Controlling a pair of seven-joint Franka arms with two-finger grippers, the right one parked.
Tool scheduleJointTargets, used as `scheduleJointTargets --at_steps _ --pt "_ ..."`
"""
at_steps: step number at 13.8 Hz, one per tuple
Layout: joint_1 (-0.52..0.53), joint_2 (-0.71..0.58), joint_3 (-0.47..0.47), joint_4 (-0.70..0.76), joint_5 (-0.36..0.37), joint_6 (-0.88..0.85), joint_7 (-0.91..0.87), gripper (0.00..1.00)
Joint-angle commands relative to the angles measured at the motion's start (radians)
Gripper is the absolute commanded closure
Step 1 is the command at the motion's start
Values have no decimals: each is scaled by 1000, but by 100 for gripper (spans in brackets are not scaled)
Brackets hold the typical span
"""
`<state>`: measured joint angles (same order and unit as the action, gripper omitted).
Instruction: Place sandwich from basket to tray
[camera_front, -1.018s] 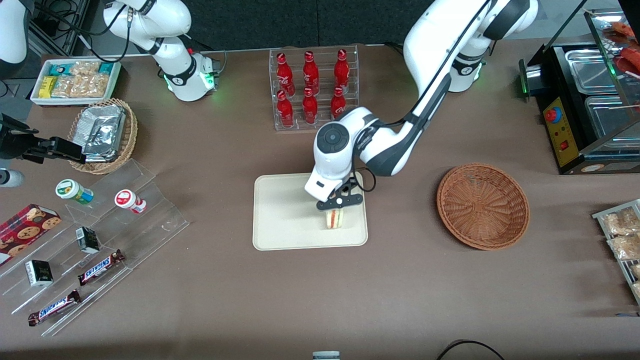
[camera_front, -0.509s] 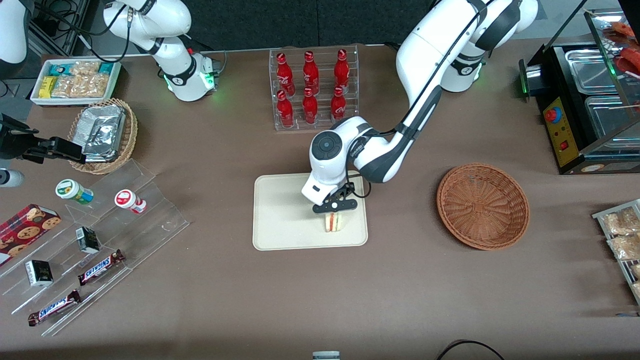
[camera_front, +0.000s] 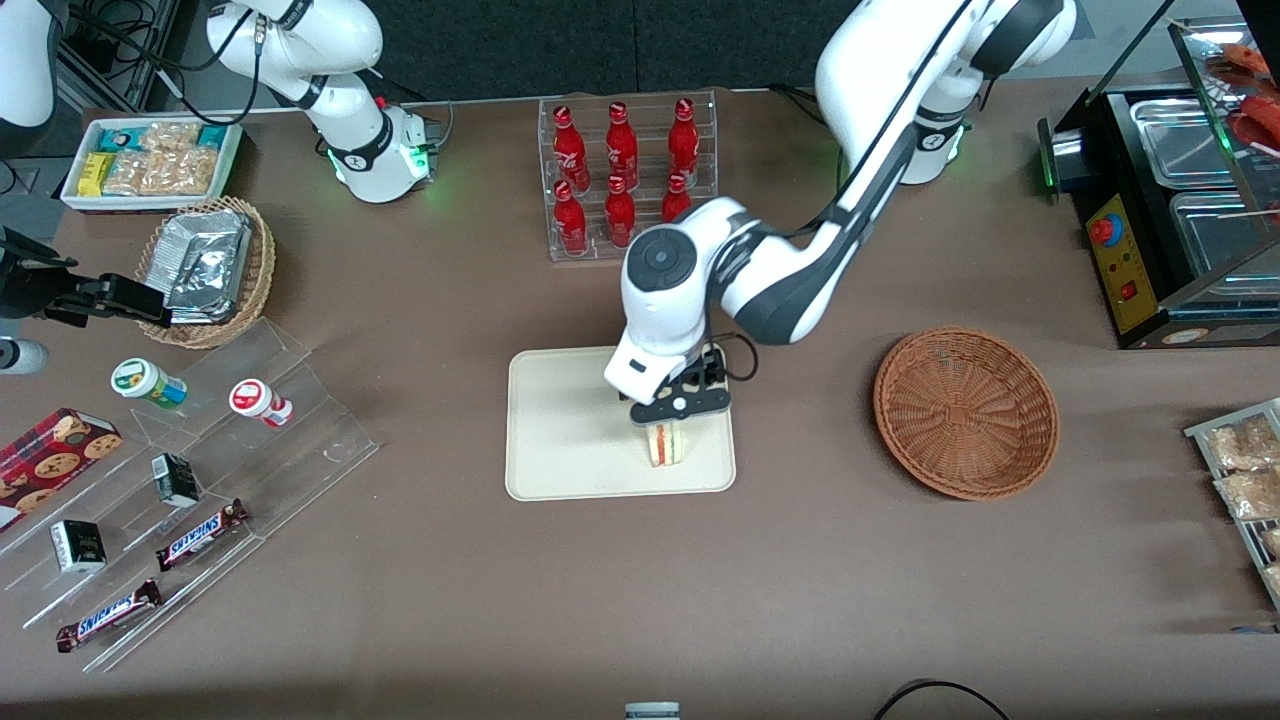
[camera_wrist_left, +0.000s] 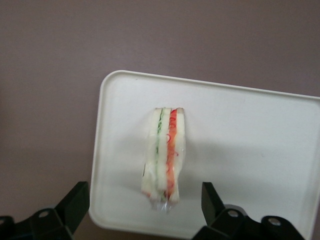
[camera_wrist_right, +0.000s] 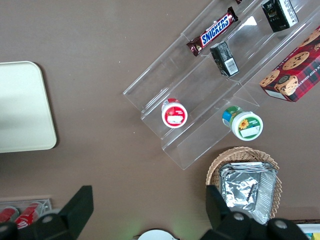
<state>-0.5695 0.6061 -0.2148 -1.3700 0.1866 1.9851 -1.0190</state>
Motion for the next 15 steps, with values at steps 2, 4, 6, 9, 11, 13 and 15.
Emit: scheduleJointTargets --at_steps 2,4,6,9,11,13,15 --pt "92 -204 6 -21 -44 -187 13 0" --pt "173 -296 3 -23 -47 -311 26 0" --pt "242 -380 5 -27 -70 -409 98 0" --pt "385 -489 5 -37 -131 -556 277 0" --pt "479 -578 5 -95 -154 -595 432 0" --pt "540 -650 6 -167 -156 -595 534 0" --pt "563 -693 35 -204 -162 -600 630 0"
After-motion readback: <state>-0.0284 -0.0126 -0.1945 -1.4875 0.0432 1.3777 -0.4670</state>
